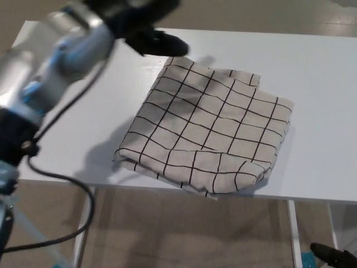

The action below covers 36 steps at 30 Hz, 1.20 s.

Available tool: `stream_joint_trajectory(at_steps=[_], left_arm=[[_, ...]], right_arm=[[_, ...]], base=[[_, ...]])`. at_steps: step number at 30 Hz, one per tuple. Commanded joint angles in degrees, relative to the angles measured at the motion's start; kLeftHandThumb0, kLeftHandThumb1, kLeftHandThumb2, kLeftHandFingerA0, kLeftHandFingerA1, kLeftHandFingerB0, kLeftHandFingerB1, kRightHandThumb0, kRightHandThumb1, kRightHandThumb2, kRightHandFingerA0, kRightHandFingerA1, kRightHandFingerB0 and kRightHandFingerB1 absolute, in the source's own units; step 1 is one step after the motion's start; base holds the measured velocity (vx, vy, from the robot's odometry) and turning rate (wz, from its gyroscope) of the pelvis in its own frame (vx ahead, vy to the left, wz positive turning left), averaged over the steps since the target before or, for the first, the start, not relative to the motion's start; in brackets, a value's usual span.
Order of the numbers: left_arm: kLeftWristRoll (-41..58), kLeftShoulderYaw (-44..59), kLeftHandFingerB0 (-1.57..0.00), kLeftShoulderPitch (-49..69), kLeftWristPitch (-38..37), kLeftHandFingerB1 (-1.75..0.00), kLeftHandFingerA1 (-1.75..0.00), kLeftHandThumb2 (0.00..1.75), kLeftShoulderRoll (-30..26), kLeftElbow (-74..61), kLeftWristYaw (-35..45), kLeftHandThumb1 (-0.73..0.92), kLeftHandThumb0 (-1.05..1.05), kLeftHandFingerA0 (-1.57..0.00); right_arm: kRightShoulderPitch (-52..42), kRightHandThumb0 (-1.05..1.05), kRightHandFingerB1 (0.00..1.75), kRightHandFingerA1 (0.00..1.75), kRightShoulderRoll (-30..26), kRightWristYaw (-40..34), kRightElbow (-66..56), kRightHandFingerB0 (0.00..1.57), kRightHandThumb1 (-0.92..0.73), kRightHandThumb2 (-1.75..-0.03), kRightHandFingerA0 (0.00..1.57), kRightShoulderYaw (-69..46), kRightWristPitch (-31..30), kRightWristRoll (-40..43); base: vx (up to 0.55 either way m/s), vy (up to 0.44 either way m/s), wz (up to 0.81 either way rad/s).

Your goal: Use the left hand to fold a white towel with checkered patterns in half.

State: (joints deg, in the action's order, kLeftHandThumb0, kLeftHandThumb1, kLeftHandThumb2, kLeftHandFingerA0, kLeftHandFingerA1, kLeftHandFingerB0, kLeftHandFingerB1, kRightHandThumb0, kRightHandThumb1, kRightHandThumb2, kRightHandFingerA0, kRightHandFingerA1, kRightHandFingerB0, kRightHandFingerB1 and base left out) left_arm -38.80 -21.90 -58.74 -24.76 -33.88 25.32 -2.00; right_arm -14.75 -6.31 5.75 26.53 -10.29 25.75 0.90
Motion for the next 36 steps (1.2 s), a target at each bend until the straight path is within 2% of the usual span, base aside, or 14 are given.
stream_joint_trajectory(at_steps=[1, 4, 5, 6, 7, 8, 9, 10, 13, 18, 19, 25, 27, 36], left_arm=[[63.97, 44.20, -0.07, 37.83, 14.34, -0.22, -0.19, 0.91, -16.10, -35.29, 38.03, 0.50, -0.82, -0.08], [72.22, 50.18, -0.09, 53.86, 15.15, -0.39, -0.32, 0.87, -12.98, -41.79, 42.98, 0.49, -0.80, 0.00], [76.76, 51.46, 0.00, 57.12, 18.15, -0.47, -0.48, 0.84, -11.89, -43.10, 46.03, 0.17, -0.36, 0.00], [79.94, 52.28, 0.00, 59.28, 20.22, -0.47, -0.48, 0.84, -11.30, -43.96, 48.02, 0.17, -0.36, 0.00], [83.36, 52.93, -0.20, 61.06, 22.73, -0.29, -0.29, 0.57, -10.82, -44.17, 50.93, 0.51, -0.74, -0.18], [88.31, 54.20, -0.10, 65.41, 26.64, -0.50, -0.51, 0.83, -10.02, -44.45, 56.09, 0.18, -0.30, -0.10], [91.03, 55.09, -0.10, 68.99, 29.03, -0.50, -0.51, 0.83, -9.46, -44.70, 59.44, 0.18, -0.30, -0.10], [91.85, 55.11, -0.29, 70.53, 29.95, -0.30, -0.32, 0.55, -9.13, -44.68, 60.53, 0.47, -0.64, -0.28], [91.62, 54.96, -0.30, 76.12, 33.34, -0.41, -0.42, 0.75, -9.56, -41.18, 68.68, 0.42, -0.67, -0.28], [88.76, 49.28, -0.32, 75.72, 37.10, -0.31, -0.33, 0.56, -13.88, -31.04, 86.13, 0.50, -0.61, -0.32], [86.84, 44.59, -0.31, 75.40, 37.08, -0.43, -0.44, 0.77, -15.53, -26.21, 92.29, 0.43, -0.66, -0.29], [82.78, 39.12, -0.39, 76.55, 38.03, -0.46, -0.48, 0.78, -16.31, -20.41, 94.50, 0.43, -0.63, -0.37], [82.79, 38.12, -0.55, 76.94, 39.10, -0.40, -0.45, 0.55, -15.57, -18.44, 94.50, 0.48, -0.58, -0.57], [81.79, 31.51, -0.62, 72.79, 47.24, -0.53, -0.58, 0.66, -16.02, -10.36, 94.50, 0.37, -0.53, -0.69]], right_arm=[[-7.23, -0.37, 0.49, 0.53, -3.44, 1.87, -17.44, 0.58, -0.63, -0.58, 0.54, -7.57, -13.29, 11.92], [-7.31, -0.38, 0.50, 0.58, -2.84, 1.23, -19.06, 0.58, -0.64, -0.59, 0.52, -8.40, -12.80, 12.54], [-7.32, -0.37, 0.50, 0.59, -2.70, 1.18, -18.93, 0.59, -0.64, -0.59, 0.53, -8.43, -12.27, 12.45], [-7.30, -0.37, 0.50, 0.59, -2.57, 1.19, -18.85, 0.59, -0.64, -0.59, 0.53, -8.50, -11.98, 12.35], [-7.39, -0.38, 0.50, 0.59, -2.51, 1.36, -18.65, 0.59, -0.64, -0.59, 0.53, -8.58, -11.56, 12.30], [-7.47, -0.38, 0.50, 0.59, -2.37, 1.52, -18.30, 0.59, -0.64, -0.59, 0.53, -8.70, -10.89, 12.07], [-7.43, -0.38, 0.50, 0.59, -2.27, 1.50, -17.97, 0.59, -0.64, -0.59, 0.53, -8.73, -10.46, 11.83], [-7.41, -0.39, 0.50, 0.58, -2.33, 1.44, -17.79, 0.59, -0.64, -0.59, 0.54, -8.75, -10.32, 11.58], [-7.95, -0.40, 0.49, 0.54, -2.90, 1.59, -18.86, 0.59, -0.64, -0.59, 0.55, -8.85, -11.55, 10.91], [-8.80, -0.42, 0.49, 0.54, -3.28, 2.21, -19.56, 0.57, -0.63, -0.60, 0.55, -9.24, -11.61, 10.80], [-8.97, -0.42, 0.48, 0.54, -3.23, 2.29, -19.67, 0.57, -0.63, -0.60, 0.56, -9.30, -11.47, 10.78], [-8.47, -0.42, 0.49, 0.54, -2.87, 1.99, -18.61, 0.58, -0.62, -0.59, 0.56, -9.56, -10.31, 10.10], [-8.89, -0.40, 0.49, 0.55, -2.60, 2.27, -17.91, 0.59, -0.62, -0.59, 0.57, -9.60, -9.96, 10.39], [-7.93, -0.40, 0.50, 0.55, -2.43, 2.59, -16.24, 0.59, -0.61, -0.59, 0.57, -9.35, -9.67, 10.13]], base=[[0.00, 0.000, 0.00], [0.00, 0.000, 0.00], [0.00, 0.000, 0.00], [0.00, 0.000, 0.00], [0.00, 0.000, 0.00], [0.00, 0.000, 0.00], [0.00, 0.000, 0.00], [0.00, 0.000, 0.00], [0.00, 0.000, 0.00], [0.00, 0.000, 0.00], [0.00, 0.000, 0.00], [0.00, 0.000, 0.00], [0.00, 0.000, 0.00], [0.00, 0.000, 0.00]])
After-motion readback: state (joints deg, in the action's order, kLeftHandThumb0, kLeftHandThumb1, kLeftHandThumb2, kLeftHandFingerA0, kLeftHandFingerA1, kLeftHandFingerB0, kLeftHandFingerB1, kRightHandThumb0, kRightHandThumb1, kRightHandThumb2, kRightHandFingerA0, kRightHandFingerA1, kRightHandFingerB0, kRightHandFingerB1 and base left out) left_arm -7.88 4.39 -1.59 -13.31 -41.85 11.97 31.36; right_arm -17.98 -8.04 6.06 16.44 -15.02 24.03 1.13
